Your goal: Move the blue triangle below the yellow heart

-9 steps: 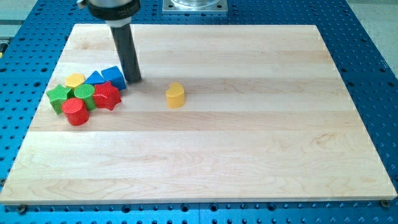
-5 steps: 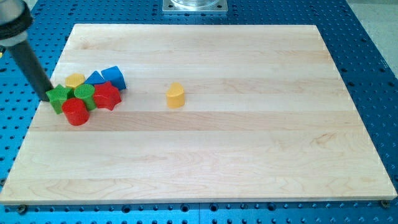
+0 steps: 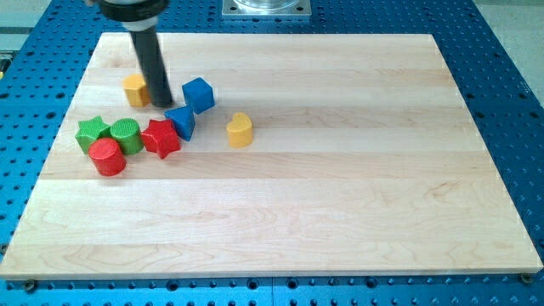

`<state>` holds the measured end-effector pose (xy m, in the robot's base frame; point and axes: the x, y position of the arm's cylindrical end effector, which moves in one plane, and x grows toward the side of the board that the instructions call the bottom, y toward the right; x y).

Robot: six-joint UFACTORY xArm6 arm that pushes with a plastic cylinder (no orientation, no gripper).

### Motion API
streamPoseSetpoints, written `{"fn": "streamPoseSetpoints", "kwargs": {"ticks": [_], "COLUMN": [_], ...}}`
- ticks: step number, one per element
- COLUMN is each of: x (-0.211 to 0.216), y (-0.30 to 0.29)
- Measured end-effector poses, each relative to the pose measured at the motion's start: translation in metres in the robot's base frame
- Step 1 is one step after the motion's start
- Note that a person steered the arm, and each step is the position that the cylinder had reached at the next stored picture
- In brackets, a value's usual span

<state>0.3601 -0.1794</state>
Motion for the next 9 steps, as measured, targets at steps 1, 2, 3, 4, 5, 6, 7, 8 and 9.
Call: {"fn": "streamPoseSetpoints", "kwargs": {"ticks": [1,2,3,4,5,6,7,8,9], "x": [0.028,0.051,0.091,0.107,0.129,0.178,0.177,0.114,0.063], "y": [0.022,0.045,0.108,0.118,0.108,0.137,0.175,0.18,0.181]}}
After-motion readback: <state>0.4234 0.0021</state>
